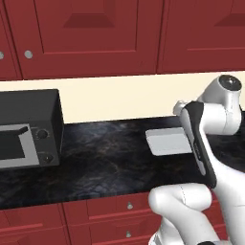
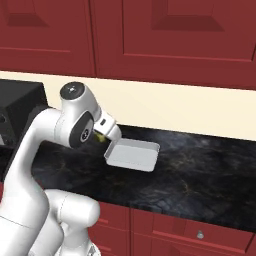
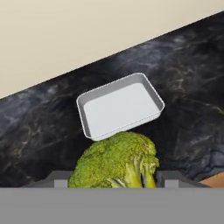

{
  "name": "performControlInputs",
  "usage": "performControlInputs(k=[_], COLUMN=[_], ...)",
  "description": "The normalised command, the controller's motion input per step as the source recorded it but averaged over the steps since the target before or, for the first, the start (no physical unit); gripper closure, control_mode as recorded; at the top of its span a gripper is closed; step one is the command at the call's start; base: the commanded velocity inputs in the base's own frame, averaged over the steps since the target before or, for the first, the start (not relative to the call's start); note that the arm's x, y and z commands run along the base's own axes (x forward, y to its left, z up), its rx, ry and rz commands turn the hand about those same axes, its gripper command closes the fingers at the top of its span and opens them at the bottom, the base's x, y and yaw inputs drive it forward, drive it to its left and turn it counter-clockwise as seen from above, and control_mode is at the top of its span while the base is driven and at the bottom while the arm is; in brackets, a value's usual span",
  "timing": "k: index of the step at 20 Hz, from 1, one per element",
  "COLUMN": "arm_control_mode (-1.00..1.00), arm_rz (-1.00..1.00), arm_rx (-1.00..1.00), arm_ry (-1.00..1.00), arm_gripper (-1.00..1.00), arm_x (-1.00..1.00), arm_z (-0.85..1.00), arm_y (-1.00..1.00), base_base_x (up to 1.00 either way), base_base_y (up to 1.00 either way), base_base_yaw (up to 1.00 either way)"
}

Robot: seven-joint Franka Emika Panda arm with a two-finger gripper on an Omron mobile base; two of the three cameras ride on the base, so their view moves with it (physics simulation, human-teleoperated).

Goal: Take the carrot and broccoli out of the freezer and place them in the tupperware container on the counter. Then put the tupperware containing the vegetables back in the freezer.

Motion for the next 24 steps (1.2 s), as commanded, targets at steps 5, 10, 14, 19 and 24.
performControlInputs(k=[5, 10, 14, 19, 24], arm_control_mode=[-1.00, -1.00, -1.00, -1.00, -1.00], arm_rz=[0.03, 0.03, 0.02, 0.04, 0.04], arm_rx=[0.03, 0.00, 0.00, 0.01, 0.00], arm_ry=[0.04, 0.00, 0.00, 0.04, 0.07], arm_gripper=[1.00, 1.00, 1.00, 1.00, 1.00], arm_x=[0.99, 0.87, 0.74, 0.80, 0.59], arm_z=[-1.00, -0.94, -0.72, -0.48, -0.35], arm_y=[-0.01, -0.19, -0.20, -0.06, -0.01], base_base_x=[0.00, 0.00, 0.00, 0.00, 0.00], base_base_y=[0.00, 0.00, 0.00, 0.00, 0.00], base_base_yaw=[0.00, 0.00, 0.00, 0.00, 0.00])
